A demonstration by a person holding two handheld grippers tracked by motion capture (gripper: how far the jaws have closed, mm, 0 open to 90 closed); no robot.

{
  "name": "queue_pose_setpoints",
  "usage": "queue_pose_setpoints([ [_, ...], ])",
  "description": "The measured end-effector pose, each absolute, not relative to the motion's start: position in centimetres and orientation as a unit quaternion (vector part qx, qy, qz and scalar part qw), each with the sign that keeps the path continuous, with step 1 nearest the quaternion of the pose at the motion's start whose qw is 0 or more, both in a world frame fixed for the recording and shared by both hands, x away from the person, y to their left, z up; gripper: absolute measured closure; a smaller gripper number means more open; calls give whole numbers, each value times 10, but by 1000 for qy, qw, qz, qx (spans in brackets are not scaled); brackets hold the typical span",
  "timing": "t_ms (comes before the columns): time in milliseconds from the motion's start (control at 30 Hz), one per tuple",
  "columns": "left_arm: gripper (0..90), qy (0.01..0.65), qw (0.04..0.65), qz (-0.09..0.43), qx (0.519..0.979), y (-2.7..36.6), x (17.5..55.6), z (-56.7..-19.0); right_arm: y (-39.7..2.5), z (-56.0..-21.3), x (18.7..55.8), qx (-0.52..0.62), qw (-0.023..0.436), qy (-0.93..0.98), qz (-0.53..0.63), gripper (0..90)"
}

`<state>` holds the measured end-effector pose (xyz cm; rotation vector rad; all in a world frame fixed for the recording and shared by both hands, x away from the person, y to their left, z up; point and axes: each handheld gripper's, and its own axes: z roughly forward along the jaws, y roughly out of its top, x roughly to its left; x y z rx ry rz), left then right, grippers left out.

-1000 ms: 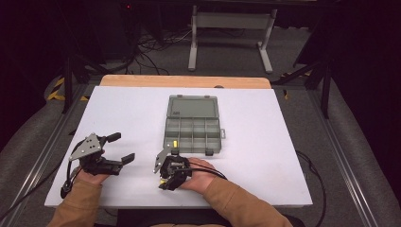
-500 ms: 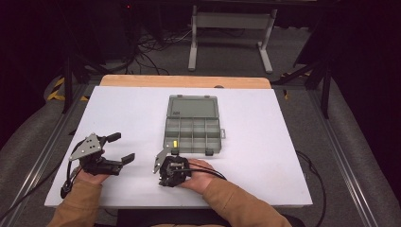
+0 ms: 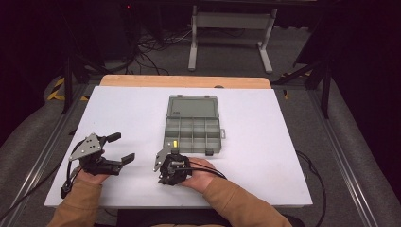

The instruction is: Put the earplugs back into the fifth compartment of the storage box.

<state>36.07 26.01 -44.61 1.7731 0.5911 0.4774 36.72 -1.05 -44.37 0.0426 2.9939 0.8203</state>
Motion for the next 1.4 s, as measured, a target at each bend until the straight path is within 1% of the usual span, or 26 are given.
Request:
queue_pose_setpoints([
  [267, 68, 255, 573, 199, 753, 259, 361, -447, -15, -432, 373, 19, 21, 961, 276, 802],
  [933, 68, 254, 569, 203, 756, 260, 361, -446, -22, -397, 393, 30, 50, 954, 294, 799],
  [1400, 68, 254, 569, 201, 755, 260, 361, -446, -31, -385, 408, 58, 63, 947, 310, 800],
])
